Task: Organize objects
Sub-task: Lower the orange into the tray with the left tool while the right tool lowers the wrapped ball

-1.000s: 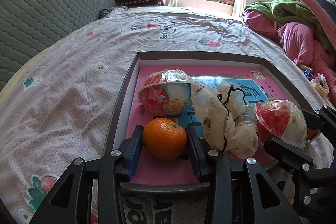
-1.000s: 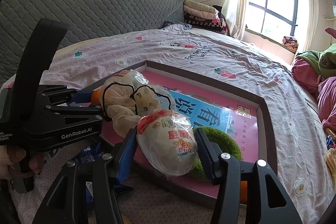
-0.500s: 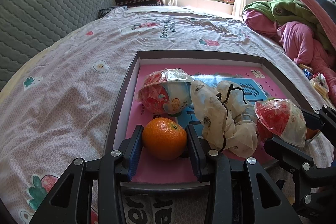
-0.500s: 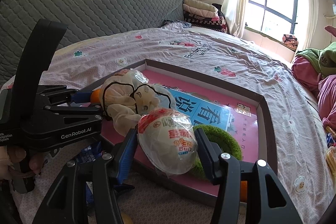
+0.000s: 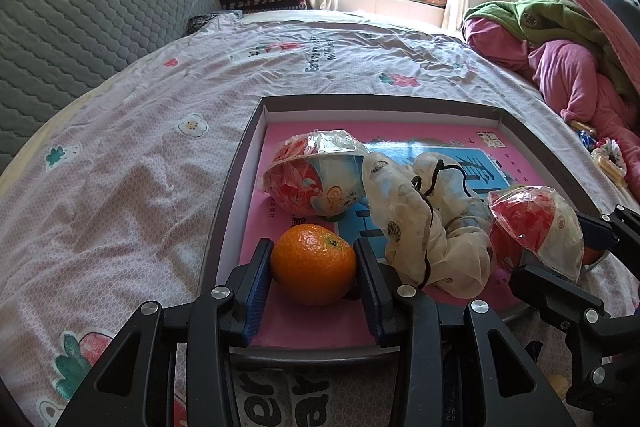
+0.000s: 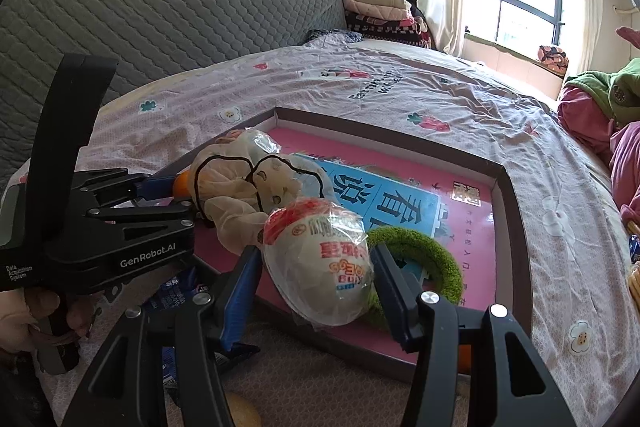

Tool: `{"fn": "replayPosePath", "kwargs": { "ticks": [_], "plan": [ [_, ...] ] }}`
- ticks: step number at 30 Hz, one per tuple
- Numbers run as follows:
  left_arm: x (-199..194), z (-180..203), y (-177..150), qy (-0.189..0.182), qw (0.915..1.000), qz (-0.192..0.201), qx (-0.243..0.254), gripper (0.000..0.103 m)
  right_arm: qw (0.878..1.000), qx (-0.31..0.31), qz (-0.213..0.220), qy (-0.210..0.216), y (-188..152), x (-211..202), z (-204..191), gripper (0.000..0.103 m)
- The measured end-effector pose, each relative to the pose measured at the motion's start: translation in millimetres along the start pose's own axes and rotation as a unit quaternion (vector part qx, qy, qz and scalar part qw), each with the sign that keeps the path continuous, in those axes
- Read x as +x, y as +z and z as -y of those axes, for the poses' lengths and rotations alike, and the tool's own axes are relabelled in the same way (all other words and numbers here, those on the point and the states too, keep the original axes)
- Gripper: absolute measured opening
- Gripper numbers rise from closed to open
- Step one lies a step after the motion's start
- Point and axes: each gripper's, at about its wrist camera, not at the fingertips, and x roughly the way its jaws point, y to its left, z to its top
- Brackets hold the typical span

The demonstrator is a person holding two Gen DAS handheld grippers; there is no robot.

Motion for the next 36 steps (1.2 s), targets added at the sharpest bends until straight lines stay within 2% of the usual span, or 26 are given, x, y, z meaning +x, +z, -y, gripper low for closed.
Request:
{"fn": "replayPosePath", "kwargs": {
  "ticks": [5, 8, 28, 30, 36],
  "plan": [
    [0.2, -0.2, 0.6, 0.001, 1.0, 0.0, 0.0, 0.042, 1.0, -0.001, 0.004, 0.002, -0.1, -4.0, -1.7, 0.056],
    [0.1, -0.2, 0.3, 0.0, 1.0, 0.0, 0.0, 0.042, 1.0, 0.002, 0.008, 0.002, 0.6, -7.6, -1.1, 0.06],
    [-1.1, 11.4, 6.4, 0.021, 0.9993, -0.004, 0.032, 0.043, 0.999, 0.037, 0.026, 0.004, 6.9, -25.5, 12.2, 0.061],
    [0.1, 9.8, 7.0, 0.016, 0.9995, -0.01, 0.025, 0.047, 0.999, 0.04, 0.028, 0.004, 7.3, -27.0, 13.8, 0.061],
    [1.4, 1.8, 4.5, -0.006, 0.9996, -0.028, 0.0, 0.049, 0.999, 0.043, 0.032, 0.007, 9.2, -30.5, 14.9, 0.061]
  ]
}}
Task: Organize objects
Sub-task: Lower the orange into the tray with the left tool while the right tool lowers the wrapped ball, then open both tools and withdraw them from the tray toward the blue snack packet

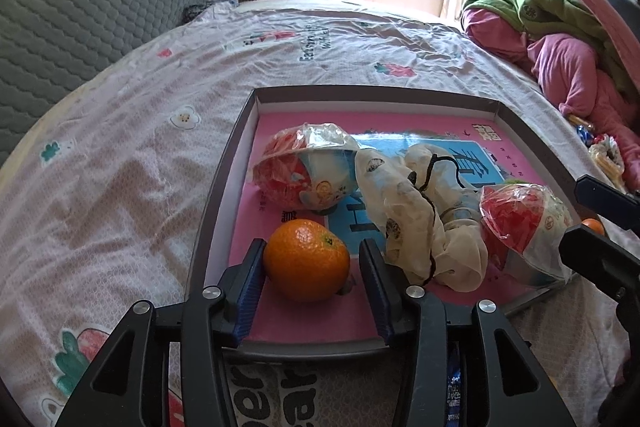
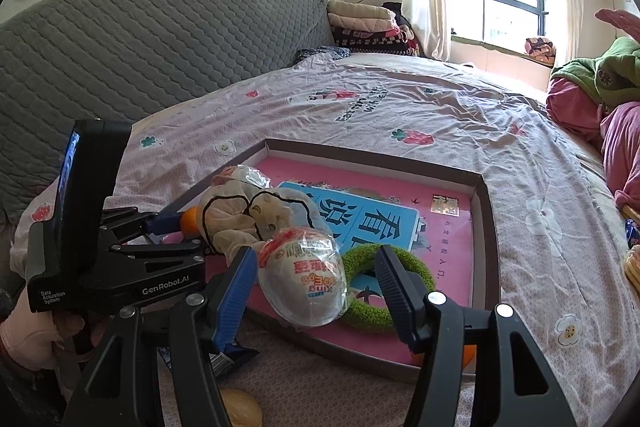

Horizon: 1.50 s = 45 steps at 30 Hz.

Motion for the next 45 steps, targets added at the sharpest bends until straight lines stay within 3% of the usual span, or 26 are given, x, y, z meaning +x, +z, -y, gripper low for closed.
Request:
{"fn": "replayPosePath", "kwargs": {
  "ticks": [14, 21, 45],
  "plan": [
    [-11.5, -1.4, 1.0, 0.001, 0.9999, -0.007, -0.008, 0.059, 1.0, -0.002, 0.004, 0.005, 2.0, -3.9, -1.5, 0.061],
    [-26.0, -0.5, 4.4, 0.018, 0.9998, 0.004, -0.003, 0.063, 1.0, -0.004, 0.007, 0.006, 2.0, -7.0, -3.0, 0.061],
    [-87.9, 7.6, 17.6, 0.002, 0.9982, 0.059, 0.001, 0.068, 0.999, 0.003, 0.033, 0.004, 5.7, -25.6, -1.1, 0.063]
  ]
}}
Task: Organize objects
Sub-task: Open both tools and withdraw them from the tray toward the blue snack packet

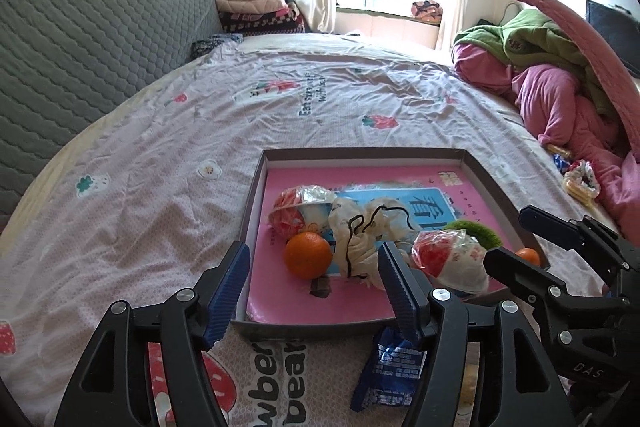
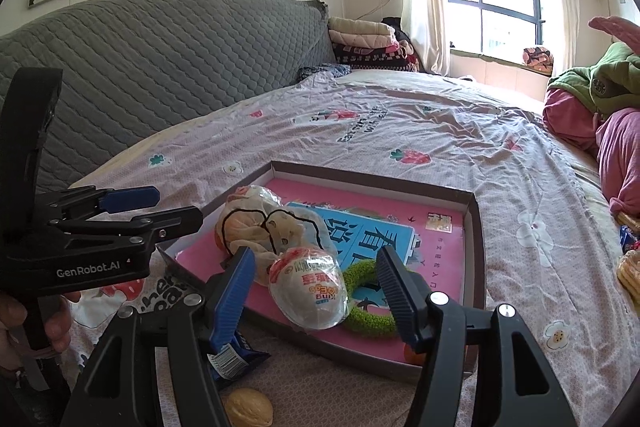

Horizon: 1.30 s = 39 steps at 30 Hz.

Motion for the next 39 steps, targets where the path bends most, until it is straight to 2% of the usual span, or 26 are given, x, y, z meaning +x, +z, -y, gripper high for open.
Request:
{"fn": "replayPosePath", "kwargs": {
  "ticks": [18, 23, 26, 39],
  "plan": [
    [-45.6, 10.9, -5.7, 0.002, 0.9997, 0.018, 0.013, 0.072, 0.999, 0.015, 0.037, 0.021, 1.5, -42.2, -1.9, 0.067],
    [-56.3, 11.2, -10.9, 0.005, 0.9997, 0.023, 0.01, 0.072, 0.999, 0.008, 0.051, 0.01, -1.5, -54.6, -7.4, 0.067],
    [-61.9, 10.4, -16.3, 0.001, 0.9997, 0.024, 0.005, 0.076, 0.998, 0.002, 0.057, 0.0, -3.7, -60.3, -10.4, 0.069],
    [-74.2, 13.4, -35.7, -0.006, 0.9998, 0.018, 0.006, 0.077, 0.997, -0.001, 0.074, -0.014, -16.3, -75.3, -16.1, 0.07]
  ]
}}
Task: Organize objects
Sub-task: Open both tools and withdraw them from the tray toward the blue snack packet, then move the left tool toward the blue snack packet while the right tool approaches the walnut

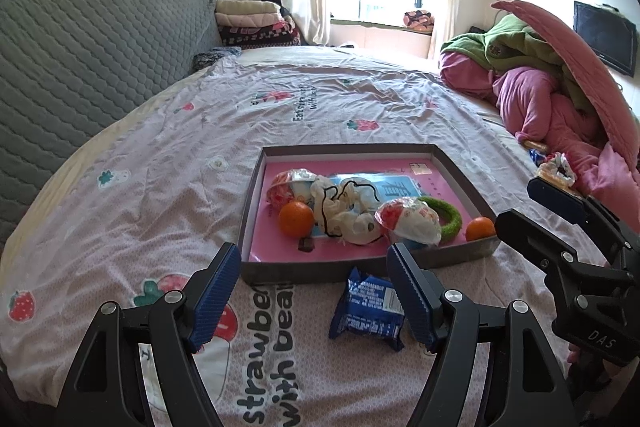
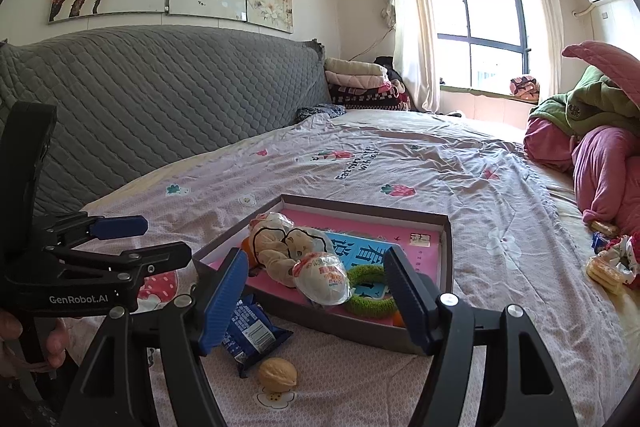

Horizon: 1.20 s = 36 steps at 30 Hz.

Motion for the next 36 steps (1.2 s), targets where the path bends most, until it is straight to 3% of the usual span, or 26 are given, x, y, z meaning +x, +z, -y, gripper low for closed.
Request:
{"fn": "replayPosePath", "kwargs": {
  "ticks": [22, 36],
  "plan": [
    [-6.5, 8.9, -31.1, -0.008, 0.9994, -0.022, 0.024, 0.077, 1.0, 0.002, -0.005, -0.001, -23.4, -25.9, -11.5, 0.07],
    [-8.2, 14.4, -45.2, -0.014, 0.9984, -0.037, 0.041, 0.077, 0.999, 0.001, -0.036, 0.007, -42.5, -31.8, -20.0, 0.07]
  ]
}}
